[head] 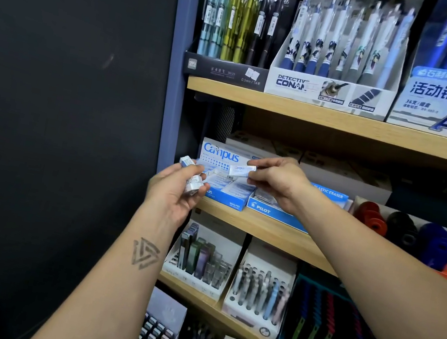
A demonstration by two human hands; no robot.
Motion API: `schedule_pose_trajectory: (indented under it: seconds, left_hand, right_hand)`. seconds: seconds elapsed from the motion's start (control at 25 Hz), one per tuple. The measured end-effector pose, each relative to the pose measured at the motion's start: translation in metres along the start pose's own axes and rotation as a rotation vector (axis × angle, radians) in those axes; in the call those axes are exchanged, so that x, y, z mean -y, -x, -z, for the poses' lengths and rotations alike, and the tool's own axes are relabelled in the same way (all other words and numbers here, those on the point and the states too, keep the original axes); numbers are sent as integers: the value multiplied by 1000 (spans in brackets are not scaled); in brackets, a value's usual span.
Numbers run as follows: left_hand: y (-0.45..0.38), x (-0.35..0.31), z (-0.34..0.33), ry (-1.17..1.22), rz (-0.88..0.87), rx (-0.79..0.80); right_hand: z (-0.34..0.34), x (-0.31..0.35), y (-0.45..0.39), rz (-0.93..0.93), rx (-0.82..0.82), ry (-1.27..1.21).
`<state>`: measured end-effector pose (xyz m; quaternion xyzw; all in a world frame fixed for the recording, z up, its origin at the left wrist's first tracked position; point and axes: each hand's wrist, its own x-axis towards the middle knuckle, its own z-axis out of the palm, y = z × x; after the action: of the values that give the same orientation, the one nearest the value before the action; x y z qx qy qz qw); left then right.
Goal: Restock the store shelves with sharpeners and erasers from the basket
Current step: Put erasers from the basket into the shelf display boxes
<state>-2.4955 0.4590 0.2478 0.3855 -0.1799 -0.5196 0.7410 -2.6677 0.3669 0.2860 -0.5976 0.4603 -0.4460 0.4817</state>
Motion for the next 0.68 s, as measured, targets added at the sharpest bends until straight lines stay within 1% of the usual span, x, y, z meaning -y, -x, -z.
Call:
schedule_pose_trajectory:
  seconds: [0.12, 0.2, 0.24, 0.4, 0.52, 0.56, 0.68]
  left_hand:
    - [-5, -10, 11, -38, -28, -35]
    - [-6, -13, 16, -71, -30, -58]
    - [-6, -14, 17, -86, -30, -64]
    - [-8, -10, 13, -143, -23, -40]
    - [-9, -3, 7, -184, -11, 25]
    - [-9, -2, 5, -200, -4, 46]
    - [-10, 0, 4, -261, 5, 89]
  right_hand:
    - [-9, -5, -17, 100, -110, 318]
    - [-16, -7, -27, 161, -176, 477]
    - [-20, -8, -31, 176, -183, 520]
    - [-41, -14, -46, 208, -128, 737]
    - [-54, -17, -50, 177, -214, 847]
    - [-56, -17, -50, 173, -237, 917]
    - [-61, -22, -49, 183, -222, 1082]
